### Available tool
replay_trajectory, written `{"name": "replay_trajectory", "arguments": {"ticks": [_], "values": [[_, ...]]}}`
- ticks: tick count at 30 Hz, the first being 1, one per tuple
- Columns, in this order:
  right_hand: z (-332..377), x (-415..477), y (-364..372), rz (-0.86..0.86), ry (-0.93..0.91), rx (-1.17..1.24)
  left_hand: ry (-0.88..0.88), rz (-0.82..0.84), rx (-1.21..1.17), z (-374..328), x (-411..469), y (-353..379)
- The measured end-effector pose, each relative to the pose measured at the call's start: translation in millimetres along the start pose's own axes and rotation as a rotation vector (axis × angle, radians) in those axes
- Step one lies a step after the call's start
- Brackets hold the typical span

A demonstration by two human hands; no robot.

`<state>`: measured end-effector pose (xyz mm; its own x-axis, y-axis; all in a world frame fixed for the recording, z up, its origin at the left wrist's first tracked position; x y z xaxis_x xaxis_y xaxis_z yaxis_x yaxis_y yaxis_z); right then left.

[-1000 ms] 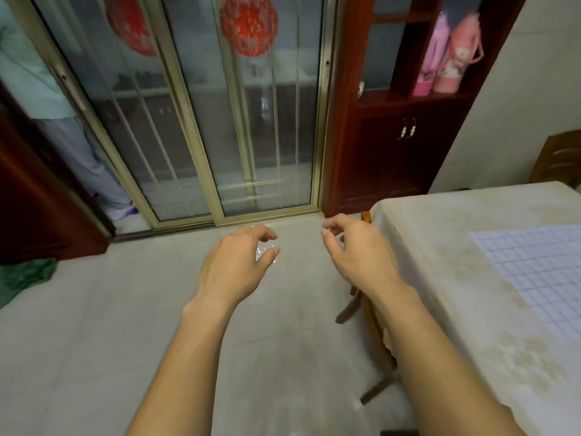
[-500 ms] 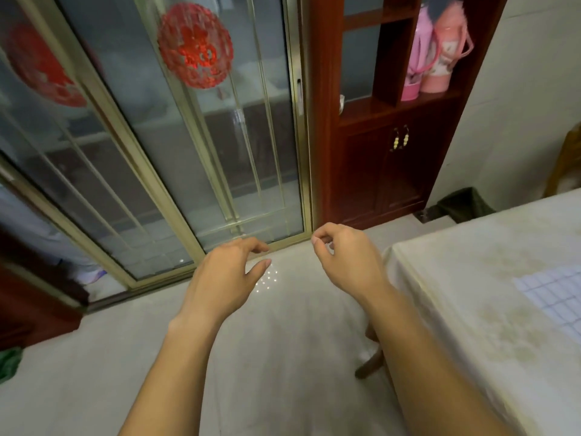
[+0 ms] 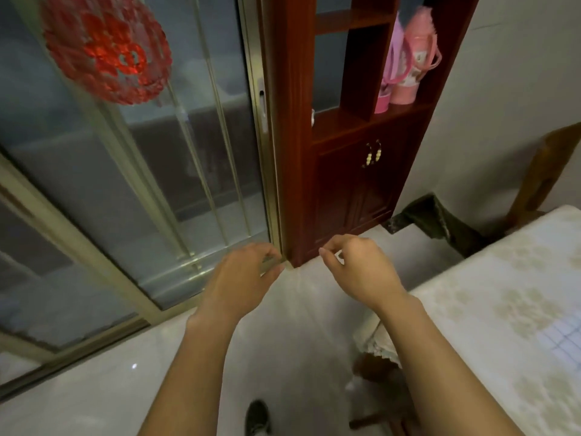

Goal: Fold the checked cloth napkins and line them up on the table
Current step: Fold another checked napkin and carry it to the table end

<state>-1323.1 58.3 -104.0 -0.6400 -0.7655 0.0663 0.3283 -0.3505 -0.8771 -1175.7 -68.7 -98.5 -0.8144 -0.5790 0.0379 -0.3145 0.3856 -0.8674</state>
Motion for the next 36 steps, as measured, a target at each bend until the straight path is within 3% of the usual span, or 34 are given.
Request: {"name": "replay_trajectory", "arguments": {"ticks": [9,16,22,26,30,36], "values": [[-10,125,-10,-0.161,0.211,0.009,0.263,0.072,-0.036,29,179,-29],[-65,162,-27,-0.246,0.396,-0.012,0.442,0.21,-0.08,-16,262,17],[-123,219,-42,-0.309,0.442,0.043,0.52,0.262,-0.016,-59,340,39],[-164,274,-67,-0.29,0.413,0.122,0.525,0.274,0.088,-90,407,43],[-215,317,-115,-0.383,0.405,0.189,0.509,0.179,0.143,-137,474,44],[-309,303,-147,-0.452,0.539,0.173,0.622,0.291,0.113,-220,517,121]]}}
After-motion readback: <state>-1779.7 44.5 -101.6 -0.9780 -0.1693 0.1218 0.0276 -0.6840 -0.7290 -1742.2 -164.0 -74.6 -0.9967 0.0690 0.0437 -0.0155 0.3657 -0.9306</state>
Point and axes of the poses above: each hand's wrist, its own x-axis towards the middle knuckle, its own y-axis out of the palm, z = x × y, the point moved 10 cm from there along x, towards the middle knuckle, and after that the axes turned 1 degree about z, right-handed, at the moved point
